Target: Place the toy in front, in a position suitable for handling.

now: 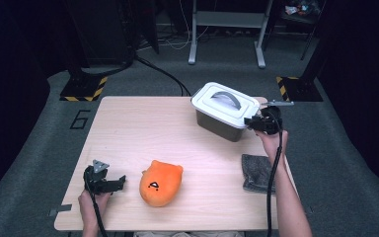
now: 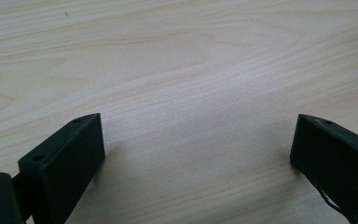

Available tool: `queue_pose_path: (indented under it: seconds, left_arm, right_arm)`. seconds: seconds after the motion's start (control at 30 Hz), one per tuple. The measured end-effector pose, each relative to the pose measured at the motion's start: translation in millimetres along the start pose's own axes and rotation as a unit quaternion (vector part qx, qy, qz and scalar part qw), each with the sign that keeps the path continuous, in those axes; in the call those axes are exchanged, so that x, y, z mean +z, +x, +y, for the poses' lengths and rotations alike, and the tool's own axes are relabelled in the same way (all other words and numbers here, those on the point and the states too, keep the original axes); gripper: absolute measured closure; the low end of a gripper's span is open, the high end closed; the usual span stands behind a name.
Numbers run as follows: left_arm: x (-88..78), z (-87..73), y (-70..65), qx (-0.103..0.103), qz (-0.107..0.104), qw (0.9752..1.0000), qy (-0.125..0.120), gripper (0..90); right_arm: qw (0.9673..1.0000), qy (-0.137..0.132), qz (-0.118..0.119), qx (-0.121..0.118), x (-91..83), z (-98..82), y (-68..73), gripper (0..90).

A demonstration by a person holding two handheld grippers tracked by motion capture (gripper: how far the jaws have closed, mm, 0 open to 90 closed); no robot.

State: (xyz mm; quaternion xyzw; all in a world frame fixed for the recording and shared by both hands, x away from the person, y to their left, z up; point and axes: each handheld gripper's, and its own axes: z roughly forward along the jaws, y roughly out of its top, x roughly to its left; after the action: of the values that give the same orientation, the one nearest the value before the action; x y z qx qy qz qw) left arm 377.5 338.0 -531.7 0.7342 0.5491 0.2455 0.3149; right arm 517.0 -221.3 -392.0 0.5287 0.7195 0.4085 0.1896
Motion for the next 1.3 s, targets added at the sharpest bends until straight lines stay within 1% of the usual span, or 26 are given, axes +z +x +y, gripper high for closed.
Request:
queue_pose_path:
  seconds: [0.07,0.17,0.2,0.23,0.3,0.33,0.5,0.53,0.57,0.7,0.77,0.8,0.83,0.87,0.9,0.93,0.97,1.07,1.1,1.2,1.27,1.3]
  left_arm:
    - [0.0,0.0,0.1,0.0,0.0,1.0,0.0,2.8]
    - [-0.3,0.2,0.3,0.0,-0.001,1.0,0.003,2.8]
    - [-0.2,0.2,0.3,0.0,-0.002,1.0,0.002,2.8]
    - [0.1,0.0,0.0,0.0,0.0,1.0,0.0,2.8]
    - [0.0,0.0,0.1,0.0,0.0,1.0,0.0,2.8]
    - [0.0,0.0,0.1,0.0,0.0,1.0,0.0,2.8]
    - [-0.5,0.3,0.5,0.001,-0.003,1.0,0.004,2.8]
    - [0.1,0.0,0.1,0.0,0.0,1.0,0.0,2.8]
    - [-0.5,0.3,0.4,0.0,-0.002,1.0,0.004,2.8]
    - [-0.5,0.3,0.5,0.0,-0.003,1.0,0.004,2.8]
    - [-0.5,0.3,0.4,0.0,-0.003,1.0,0.004,2.8]
    - [-0.5,0.3,0.5,0.0,-0.003,1.0,0.004,2.8]
    - [-0.5,0.3,0.4,0.0,-0.003,1.0,0.004,2.8]
    - [-0.5,0.4,0.5,0.0,-0.003,1.0,0.004,2.8]
    - [0.5,-0.1,0.0,-0.002,0.001,1.0,-0.002,2.8]
    - [-0.1,0.2,0.3,0.0,-0.001,1.0,0.002,2.8]
    - [-0.4,0.3,0.4,0.0,-0.003,1.0,0.004,2.8]
    - [-0.5,0.3,0.5,0.0,-0.003,1.0,0.004,2.8]
    - [0.1,0.1,0.2,-0.001,-0.001,1.0,0.0,2.8]
    - [-0.5,0.3,0.5,0.0,-0.003,1.0,0.004,2.8]
    - [0.1,0.0,0.2,-0.001,-0.001,1.0,0.0,2.8]
    - [-0.5,0.3,0.5,0.0,-0.003,1.0,0.004,2.8]
  right_arm:
    - [0.9998,-0.009,-0.018,0.009,-3.6,0.8,-7.4,57.8]
    - [0.999,-0.009,-0.038,0.021,-3.2,1.8,-21.4,58.2]
    - [0.9986,-0.009,-0.049,0.021,-1.9,1.9,-26.1,58.5]
    - [0.998,-0.006,-0.057,0.026,-0.2,2.0,-29.8,59.1]
    - [0.9974,-0.005,-0.064,0.031,4.2,1.9,-36.0,60.8]
    - [0.9967,0.0,-0.074,0.033,8.0,2.0,-39.3,61.2]
    - [0.9955,-0.002,-0.078,0.054,21.4,1.4,-49.5,64.0]
    - [0.9955,-0.003,-0.077,0.055,23.3,1.5,-51.0,64.4]
    - [0.9952,-0.004,-0.08,0.056,25.3,1.7,-51.9,65.4]
    - [0.9942,0.0,-0.086,0.064,31.5,2.9,-57.5,68.5]
    - [0.9943,-0.001,-0.079,0.071,33.7,2.8,-59.9,69.7]
    - [0.9948,-0.003,-0.078,0.065,35.0,2.4,-61.5,70.0]
    - [0.9949,-0.001,-0.073,0.07,35.7,2.7,-61.6,70.6]
    - [0.9953,0.001,-0.07,0.067,37.1,2.7,-62.1,71.5]
    - [0.9955,0.001,-0.068,0.065,37.4,3.1,-61.8,72.9]
    - [0.9957,0.001,-0.067,0.064,37.6,3.4,-61.6,73.8]
    - [0.9957,0.001,-0.07,0.06,37.7,3.3,-61.7,73.9]
    - [0.9956,0.002,-0.071,0.062,37.2,3.1,-61.0,74.1]
    - [0.9956,0.002,-0.071,0.062,37.1,3.1,-60.9,74.1]
    - [0.9958,0.007,-0.064,0.064,35.7,2.8,-59.8,73.9]
    - [0.9961,0.009,-0.062,0.062,34.3,2.1,-58.2,73.7]
    - [0.9962,0.012,-0.061,0.061,33.3,1.4,-56.5,73.6]
